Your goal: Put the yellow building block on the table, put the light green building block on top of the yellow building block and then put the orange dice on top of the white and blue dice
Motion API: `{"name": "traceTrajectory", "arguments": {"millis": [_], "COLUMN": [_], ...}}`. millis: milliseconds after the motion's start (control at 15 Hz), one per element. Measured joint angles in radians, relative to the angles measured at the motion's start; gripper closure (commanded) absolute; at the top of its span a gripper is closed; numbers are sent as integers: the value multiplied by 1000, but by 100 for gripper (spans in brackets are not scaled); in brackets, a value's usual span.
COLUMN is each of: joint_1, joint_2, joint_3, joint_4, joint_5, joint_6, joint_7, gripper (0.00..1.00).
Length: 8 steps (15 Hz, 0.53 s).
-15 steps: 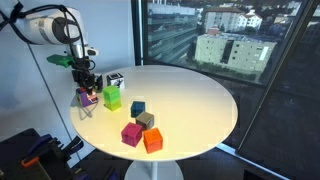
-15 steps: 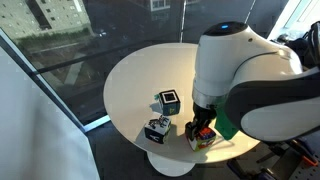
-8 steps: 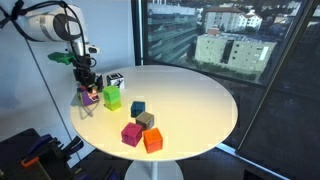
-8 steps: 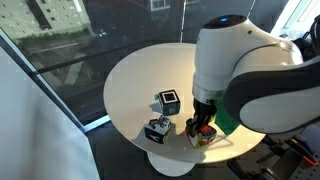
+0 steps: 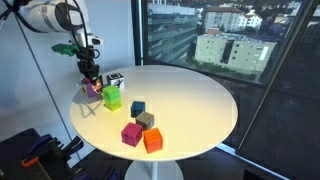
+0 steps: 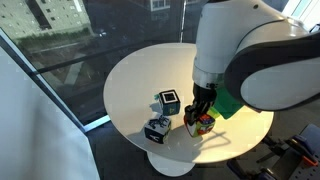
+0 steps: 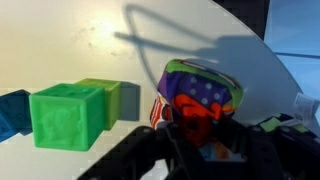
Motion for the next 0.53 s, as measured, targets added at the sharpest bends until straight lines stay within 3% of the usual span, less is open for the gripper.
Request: {"name": "traceTrajectory", "arguments": {"millis": [533], "joint_1": [-28], "joint_2": [-11], "joint_3": [-4], "joint_4": [74], "joint_5": [32], "joint_6": [-15], "joint_7": [-23], "gripper": [90]}}
